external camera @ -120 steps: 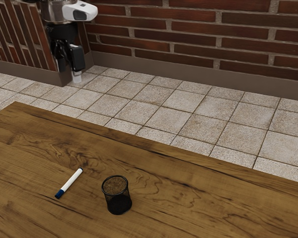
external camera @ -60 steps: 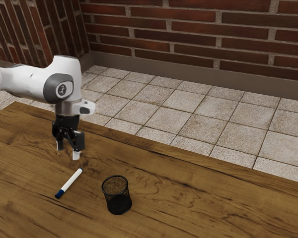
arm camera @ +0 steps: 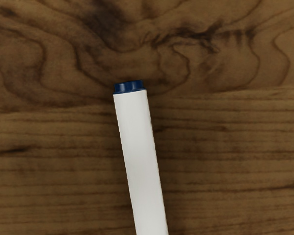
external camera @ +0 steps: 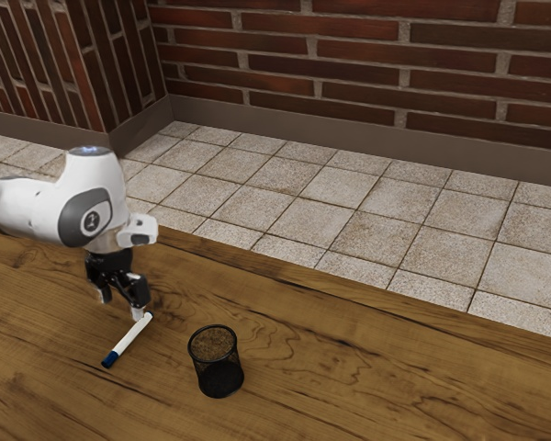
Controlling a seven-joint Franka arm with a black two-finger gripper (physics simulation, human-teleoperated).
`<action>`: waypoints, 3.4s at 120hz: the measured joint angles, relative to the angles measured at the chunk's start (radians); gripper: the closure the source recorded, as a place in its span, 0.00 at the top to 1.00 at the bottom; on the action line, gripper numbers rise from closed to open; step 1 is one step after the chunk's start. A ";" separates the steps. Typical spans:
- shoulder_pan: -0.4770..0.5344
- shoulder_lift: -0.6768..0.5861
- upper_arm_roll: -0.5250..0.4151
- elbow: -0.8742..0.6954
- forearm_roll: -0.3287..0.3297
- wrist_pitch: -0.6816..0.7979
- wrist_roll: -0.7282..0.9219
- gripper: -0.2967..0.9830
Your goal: Put the marker into the pen holder.
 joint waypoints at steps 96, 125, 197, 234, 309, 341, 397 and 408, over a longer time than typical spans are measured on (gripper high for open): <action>-0.008 0.086 0.002 -0.094 -0.003 0.324 -0.055 0.75; -0.016 0.105 0.002 -0.091 -0.006 0.343 -0.064 0.72; -0.019 0.146 0.002 -0.045 -0.016 0.345 -0.073 0.62; -0.018 0.140 0.002 -0.045 -0.016 0.340 -0.074 0.38; -0.021 0.133 0.002 -0.052 -0.014 0.336 -0.083 0.24; -0.032 0.093 0.004 -0.049 -0.002 0.335 -0.107 0.17; -0.295 -0.224 -0.006 -0.041 0.015 0.266 -0.203 0.15; -0.349 -0.229 -0.009 -0.023 0.018 0.262 -0.233 0.15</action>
